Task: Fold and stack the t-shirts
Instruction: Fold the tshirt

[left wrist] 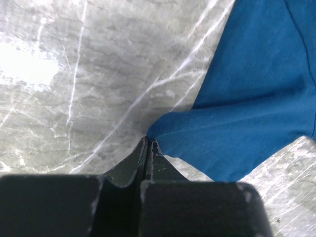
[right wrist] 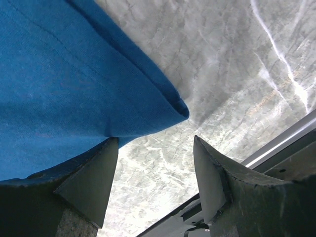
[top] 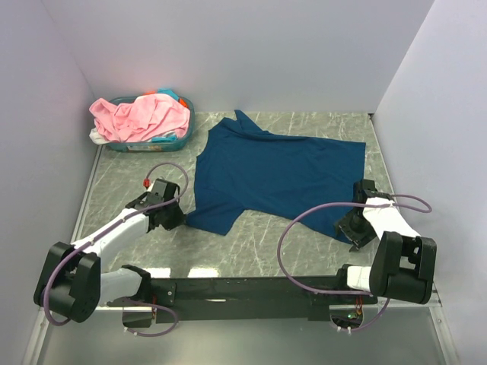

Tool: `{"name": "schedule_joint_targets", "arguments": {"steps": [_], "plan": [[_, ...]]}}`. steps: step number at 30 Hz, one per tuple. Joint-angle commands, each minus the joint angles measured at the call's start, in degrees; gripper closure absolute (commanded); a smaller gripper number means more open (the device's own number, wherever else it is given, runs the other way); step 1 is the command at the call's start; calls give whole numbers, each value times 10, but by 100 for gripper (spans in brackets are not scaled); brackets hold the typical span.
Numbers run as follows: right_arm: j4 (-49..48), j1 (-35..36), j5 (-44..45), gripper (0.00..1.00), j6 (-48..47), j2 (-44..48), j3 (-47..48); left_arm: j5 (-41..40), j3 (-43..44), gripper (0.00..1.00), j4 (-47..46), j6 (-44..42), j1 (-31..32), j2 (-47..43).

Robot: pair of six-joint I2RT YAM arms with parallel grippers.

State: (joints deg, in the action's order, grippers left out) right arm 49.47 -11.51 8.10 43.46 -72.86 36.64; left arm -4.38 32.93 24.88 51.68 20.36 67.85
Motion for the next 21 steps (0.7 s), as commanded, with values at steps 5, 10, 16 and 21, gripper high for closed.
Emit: {"name": "schedule_joint_targets", "arguments": {"steps": [5,10,16,21], "plan": [[24,-2,34,31,11,0,31,-14,16,100,9,-10,-14,-9],[28,-2,41,31,16,8,33,-20,17,100,17,-14,-23,-11],[30,-2,41,33,23,0,26,-26,23,100,23,-25,-33,-11],[19,-2,41,38,27,-18,19,-21,24,100,20,-25,-36,-11]]}}
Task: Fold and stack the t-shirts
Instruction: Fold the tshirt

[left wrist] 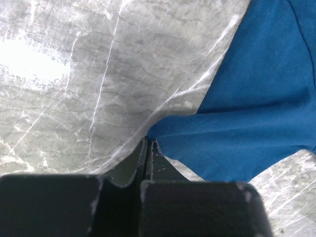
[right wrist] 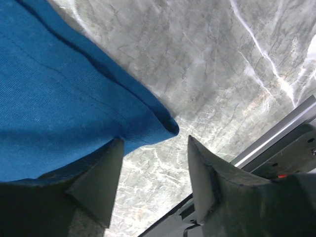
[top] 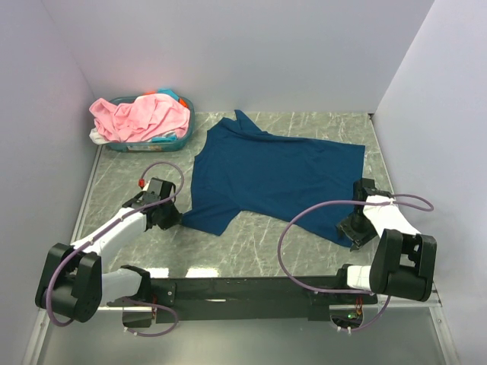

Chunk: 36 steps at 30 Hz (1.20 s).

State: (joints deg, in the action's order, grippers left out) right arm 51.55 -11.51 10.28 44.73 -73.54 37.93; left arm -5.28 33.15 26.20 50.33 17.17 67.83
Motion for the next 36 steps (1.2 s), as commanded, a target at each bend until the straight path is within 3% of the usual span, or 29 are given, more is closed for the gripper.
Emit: {"name": "schedule_joint_targets", "arguments": {"steps": [1,12,19,25,36], "plan": [[-5,-2,18,40,14,-15,5,-13,21,100,8,-10,-4,-13],[-39,-1,19,62,11,-46,-2,-9,24,100,12,-10,-5,-17],[-34,-2,10,84,-6,-42,12,-8,38,100,13,-15,-5,-12],[-1,-1,-3,90,-32,-42,43,-6,56,100,25,-17,-5,-7],[68,4,-29,92,-68,-37,101,30,78,100,48,-25,-5,-35]]}}
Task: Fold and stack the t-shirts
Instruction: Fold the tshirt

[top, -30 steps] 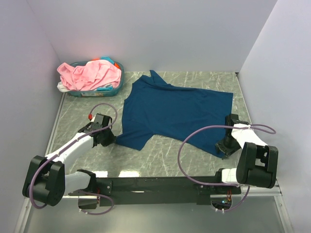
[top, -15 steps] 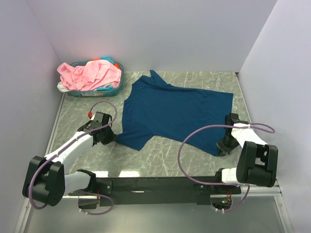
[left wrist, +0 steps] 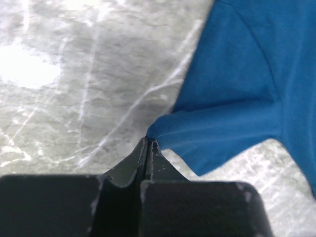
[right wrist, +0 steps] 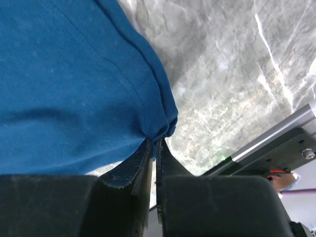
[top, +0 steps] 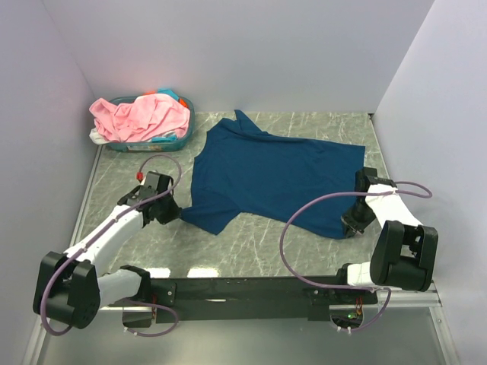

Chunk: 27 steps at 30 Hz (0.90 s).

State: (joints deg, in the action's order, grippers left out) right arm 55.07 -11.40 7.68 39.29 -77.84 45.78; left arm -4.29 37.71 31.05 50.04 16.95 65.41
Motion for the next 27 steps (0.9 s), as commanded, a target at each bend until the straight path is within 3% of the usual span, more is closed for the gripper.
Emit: {"name": "schedule_joint_targets", "arguments": {"steps": [1,5,10,17,27], "plan": [[33,3,-6,93,-15,4,24,32,39,100,-5,-31,-3,-5],[29,3,-19,94,-24,-8,42,79,80,100,-31,-59,-2,34],[26,3,-32,100,-46,-36,75,84,167,100,-45,-86,-2,96],[26,2,-34,100,-77,-88,152,111,281,100,-69,-115,-2,193],[14,1,-72,100,-93,-187,262,149,525,100,-60,-151,-2,382]]}}
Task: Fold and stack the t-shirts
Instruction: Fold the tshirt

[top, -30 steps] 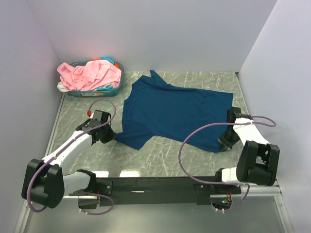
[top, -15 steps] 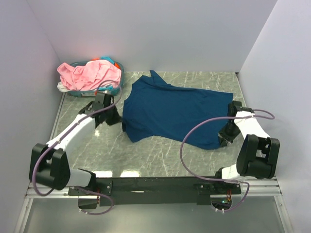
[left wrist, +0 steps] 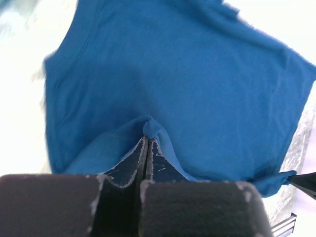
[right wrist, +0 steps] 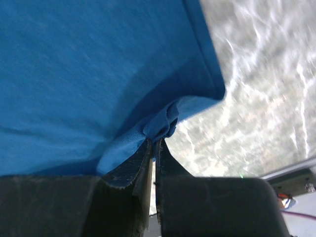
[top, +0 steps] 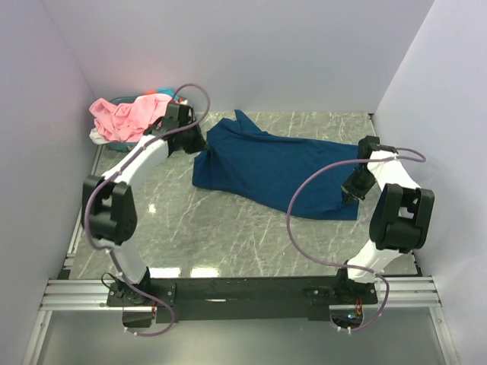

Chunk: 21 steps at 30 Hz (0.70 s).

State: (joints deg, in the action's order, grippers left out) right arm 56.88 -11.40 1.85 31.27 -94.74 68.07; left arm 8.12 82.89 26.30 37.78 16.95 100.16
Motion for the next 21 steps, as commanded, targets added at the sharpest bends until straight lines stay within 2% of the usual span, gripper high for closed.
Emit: {"name": "schedule_joint_targets", "arguments": {"steps": [1,9,21], "plan": [[-9,-1,-17,100,-13,-25,54,27,94,100,-6,-31,-2,49],[-2,-11,-38,100,-15,-94,132,58,283,100,39,-61,-2,189],[9,-29,-47,100,-16,-159,211,28,368,100,49,-57,-4,251]]}}
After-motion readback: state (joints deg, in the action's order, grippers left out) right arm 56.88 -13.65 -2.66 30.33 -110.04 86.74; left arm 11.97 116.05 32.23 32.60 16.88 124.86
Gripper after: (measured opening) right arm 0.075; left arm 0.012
